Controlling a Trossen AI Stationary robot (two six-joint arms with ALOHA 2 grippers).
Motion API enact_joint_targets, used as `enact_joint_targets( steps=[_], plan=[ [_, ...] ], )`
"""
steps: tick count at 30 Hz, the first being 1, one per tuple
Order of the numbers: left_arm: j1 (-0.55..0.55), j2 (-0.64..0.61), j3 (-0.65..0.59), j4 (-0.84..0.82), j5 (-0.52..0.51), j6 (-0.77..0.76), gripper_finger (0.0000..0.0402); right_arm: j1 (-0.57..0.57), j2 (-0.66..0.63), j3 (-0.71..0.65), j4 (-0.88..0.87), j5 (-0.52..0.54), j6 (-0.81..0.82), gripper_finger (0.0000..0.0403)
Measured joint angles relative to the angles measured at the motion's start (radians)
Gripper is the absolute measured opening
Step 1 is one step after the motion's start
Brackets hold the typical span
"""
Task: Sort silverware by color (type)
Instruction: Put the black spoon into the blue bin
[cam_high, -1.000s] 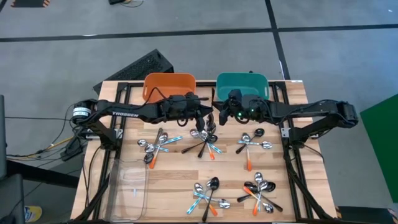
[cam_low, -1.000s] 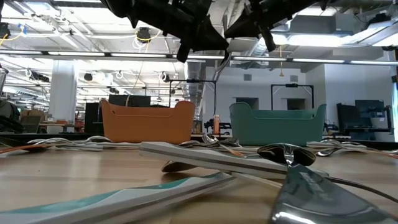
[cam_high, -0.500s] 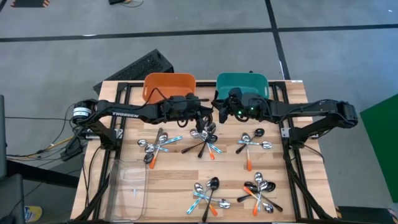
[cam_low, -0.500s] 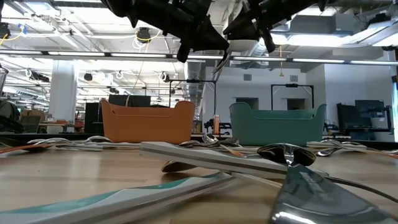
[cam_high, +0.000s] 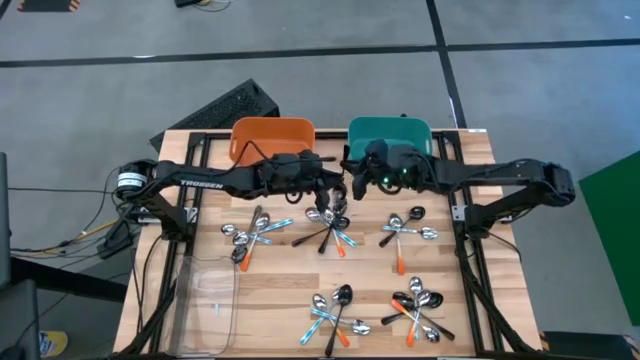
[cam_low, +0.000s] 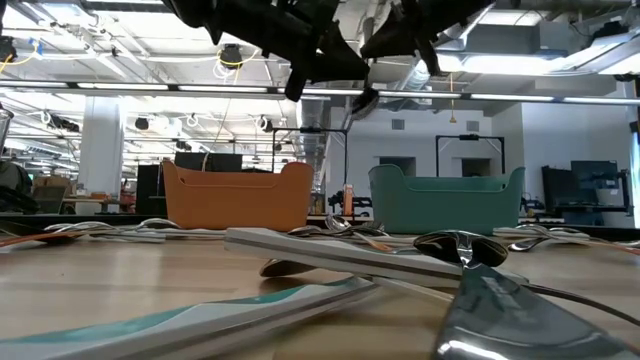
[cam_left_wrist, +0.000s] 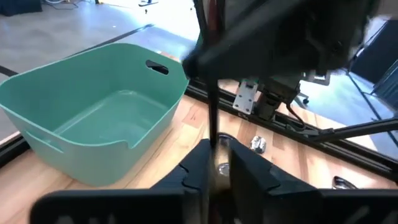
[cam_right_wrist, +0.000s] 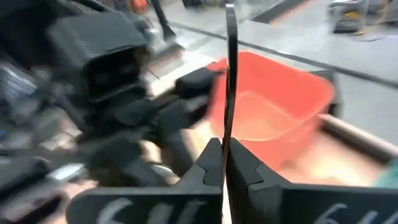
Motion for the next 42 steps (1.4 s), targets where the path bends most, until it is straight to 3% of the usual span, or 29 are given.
enact_joint_targets(
  steps=[4, 9, 16, 23, 27, 31, 38, 42],
  plan=[
    [0.003, -0.050, 0.000, -0.056, -0.004, -0.012, 0.0089, -0.063, 0.000, 0.123, -0.226, 0.066, -0.125, 0.0012],
    [0.010, -0.139, 0.000, -0.208, -0.105, 0.004, 0.0121, -0.178, -0.002, 0.172, -0.398, 0.098, -0.313, 0.0011],
    [0.008, -0.236, 0.001, -0.427, -0.220, 0.000, 0.0129, -0.350, 0.000, 0.058, -0.458, 0.105, -0.536, 0.0011],
    [-0.013, -0.254, 0.000, -0.533, -0.261, -0.069, 0.0129, -0.445, 0.000, -0.081, -0.409, -0.017, -0.708, 0.0011],
    [-0.019, -0.247, 0.000, -0.568, -0.263, -0.104, 0.0129, -0.455, 0.000, -0.150, -0.385, -0.056, -0.714, 0.0012],
    [-0.020, -0.247, 0.000, -0.608, -0.261, -0.124, 0.0129, -0.460, -0.001, -0.185, -0.372, -0.059, -0.705, 0.0038],
    [-0.025, -0.247, 0.000, -0.652, -0.254, -0.156, 0.0129, -0.459, -0.001, -0.193, -0.368, -0.059, -0.588, 0.0125],
    [-0.033, -0.247, 0.000, -0.662, -0.252, -0.185, 0.0129, -0.459, 0.000, -0.193, -0.373, -0.059, -0.437, 0.0188]
  ],
)
